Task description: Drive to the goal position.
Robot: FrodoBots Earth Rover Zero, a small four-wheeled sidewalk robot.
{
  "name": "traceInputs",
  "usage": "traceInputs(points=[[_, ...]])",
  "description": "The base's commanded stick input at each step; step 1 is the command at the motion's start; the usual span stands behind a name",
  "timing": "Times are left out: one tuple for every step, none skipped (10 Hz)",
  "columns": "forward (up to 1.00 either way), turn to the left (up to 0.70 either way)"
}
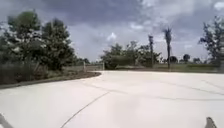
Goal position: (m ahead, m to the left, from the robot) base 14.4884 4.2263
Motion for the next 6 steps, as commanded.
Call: traceInputs(points=[[0.7, 0.0], [0.7, 0.0], [0.7, 0.0], [0.7, 0.0], [0.7, -0.1], [0.7, -0.29]])
